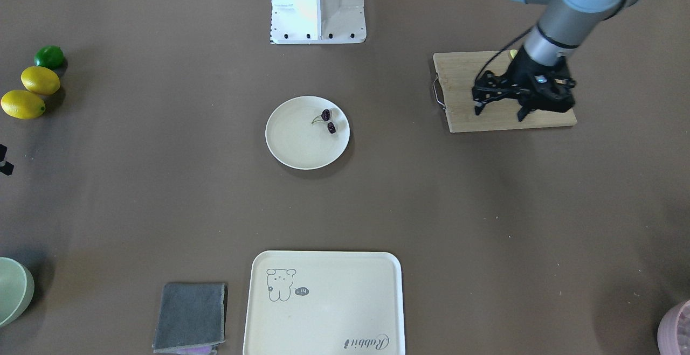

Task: Place red cherry on plate
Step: 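Open the left gripper to drop the cherries onto the plate, then withdraw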

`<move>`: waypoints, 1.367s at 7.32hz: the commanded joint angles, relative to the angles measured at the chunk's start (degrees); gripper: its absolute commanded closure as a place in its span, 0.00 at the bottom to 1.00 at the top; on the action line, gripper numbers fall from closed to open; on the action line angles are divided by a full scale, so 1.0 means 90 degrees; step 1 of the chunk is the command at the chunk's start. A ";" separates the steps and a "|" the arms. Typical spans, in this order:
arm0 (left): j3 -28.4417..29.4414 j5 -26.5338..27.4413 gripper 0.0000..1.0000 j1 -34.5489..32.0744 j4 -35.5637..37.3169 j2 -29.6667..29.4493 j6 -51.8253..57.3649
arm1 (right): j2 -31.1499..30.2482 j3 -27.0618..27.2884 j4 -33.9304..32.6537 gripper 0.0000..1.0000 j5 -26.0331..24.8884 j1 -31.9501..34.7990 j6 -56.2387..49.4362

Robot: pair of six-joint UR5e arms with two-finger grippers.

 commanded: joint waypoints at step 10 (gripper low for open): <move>0.1500 -0.1721 0.02 -0.3934 0.1355 0.0946 0.5000 | -0.0553 -0.0018 -0.1079 0.00 0.0086 0.1625 -0.2051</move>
